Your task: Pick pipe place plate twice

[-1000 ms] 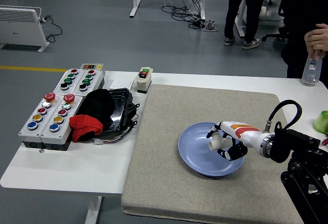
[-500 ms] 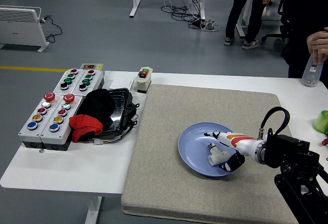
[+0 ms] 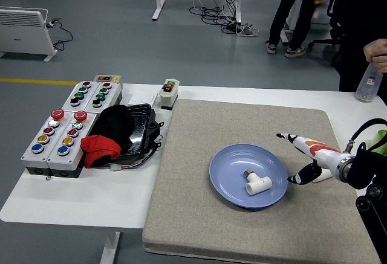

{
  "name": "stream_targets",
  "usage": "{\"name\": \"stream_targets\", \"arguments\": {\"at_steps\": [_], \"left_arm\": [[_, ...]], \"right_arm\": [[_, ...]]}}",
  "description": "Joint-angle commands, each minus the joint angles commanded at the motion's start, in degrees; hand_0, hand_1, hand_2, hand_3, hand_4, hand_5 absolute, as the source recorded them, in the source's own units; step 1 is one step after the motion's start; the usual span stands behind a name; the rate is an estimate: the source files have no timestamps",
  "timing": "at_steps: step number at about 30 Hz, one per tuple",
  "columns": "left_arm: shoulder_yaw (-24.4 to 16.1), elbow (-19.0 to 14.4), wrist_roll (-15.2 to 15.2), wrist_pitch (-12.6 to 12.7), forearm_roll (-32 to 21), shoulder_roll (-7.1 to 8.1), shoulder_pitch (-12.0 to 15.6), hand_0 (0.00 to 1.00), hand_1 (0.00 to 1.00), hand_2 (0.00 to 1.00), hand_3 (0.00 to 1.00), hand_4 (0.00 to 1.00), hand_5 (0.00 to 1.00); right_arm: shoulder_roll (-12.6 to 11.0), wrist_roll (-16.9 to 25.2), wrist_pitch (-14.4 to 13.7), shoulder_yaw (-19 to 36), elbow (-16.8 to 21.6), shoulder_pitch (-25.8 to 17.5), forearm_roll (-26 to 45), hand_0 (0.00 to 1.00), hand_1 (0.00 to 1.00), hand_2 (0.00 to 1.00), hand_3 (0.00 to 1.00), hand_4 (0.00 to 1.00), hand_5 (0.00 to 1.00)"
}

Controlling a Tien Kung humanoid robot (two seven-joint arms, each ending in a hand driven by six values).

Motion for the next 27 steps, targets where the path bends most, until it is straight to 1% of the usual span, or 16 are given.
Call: {"name": "stream_targets", "arguments": {"at_steps": [3,8,9,10,11,13,15,18,19,22,23,25,27], "left_arm": [[0.2,0.0,-0.1,0.0,-0.5,-0.09,0.2,0.625,0.590,0.544,0.577,0.201,0.998],[0.1,0.0,0.0,0.0,-0.4,-0.14,0.2,0.625,0.590,0.544,0.577,0.202,0.998],[0.2,0.0,0.0,-0.1,-0.6,-0.10,0.3,0.625,0.590,0.544,0.577,0.202,0.998],[0.2,0.0,0.0,-0.1,-0.6,-0.09,0.3,0.625,0.590,0.544,0.577,0.202,0.998],[0.3,0.0,0.0,-0.1,-0.6,-0.07,0.4,0.625,0.589,0.541,0.577,0.201,0.998],[0.2,0.0,0.0,-0.1,-0.6,-0.07,0.4,0.625,0.589,0.541,0.577,0.201,0.998],[0.2,0.0,0.0,-0.1,-0.5,-0.07,0.4,0.625,0.589,0.541,0.577,0.201,0.998],[0.2,0.0,0.1,-0.1,-0.4,-0.07,0.3,0.625,0.589,0.541,0.576,0.201,0.998],[0.2,0.0,0.1,0.0,-0.5,-0.08,0.2,0.625,0.589,0.541,0.576,0.201,0.998],[0.2,0.0,0.0,0.0,-0.7,-0.10,0.2,0.625,0.589,0.541,0.576,0.201,0.998],[0.2,0.0,0.1,0.0,-0.6,-0.11,0.2,0.625,0.588,0.542,0.576,0.202,0.998],[0.0,0.0,0.2,-0.1,-0.4,-0.15,0.1,0.625,0.588,0.542,0.576,0.202,0.998],[0.0,0.0,0.2,-0.1,-0.3,-0.15,0.1,0.625,0.588,0.542,0.576,0.202,0.998]], "right_arm": [[-0.9,0.2,0.5,1.7,-1.4,0.5,0.0,0.998,0.960,0.998,0.998,0.808,0.213],[-1.4,0.4,0.6,1.8,-2.4,0.9,0.0,0.998,0.959,0.998,0.998,0.802,0.209],[-2.6,1.3,0.2,0.8,-4.5,1.8,0.0,0.998,0.959,0.998,0.998,0.802,0.209],[-3.2,1.6,0.0,0.3,-6.2,2.1,0.0,0.998,0.959,0.998,0.998,0.802,0.209],[-3.6,2.2,-0.4,-0.3,-7.6,2.5,0.0,0.998,0.949,0.998,0.998,0.783,0.197],[-4.3,3.6,-1.7,-2.0,-10.7,3.4,0.0,0.998,0.949,0.998,0.998,0.783,0.197],[-4.7,5.6,-3.6,-4.1,-13.7,4.4,0.0,0.998,0.949,0.998,0.998,0.783,0.197],[-5.0,7.0,-4.9,-5.8,-17.0,5.2,0.0,0.998,0.941,0.998,0.998,0.766,0.179],[-5.2,7.5,-5.7,-6.4,-18.3,5.6,0.0,0.998,0.941,0.998,0.998,0.766,0.179],[-5.3,8.3,-7.2,-7.1,-20.0,5.9,0.0,0.998,0.941,0.998,0.998,0.766,0.179],[-5.2,8.8,-8.4,-7.5,-20.6,6.3,0.0,0.941,0.895,0.971,0.950,0.706,0.126],[-5.2,9.2,-9.7,-7.9,-21.3,6.7,0.0,0.941,0.895,0.971,0.950,0.706,0.126],[-5.1,9.2,-9.9,-8.2,-21.9,7.2,0.0,0.941,0.895,0.971,0.950,0.706,0.126]]}}
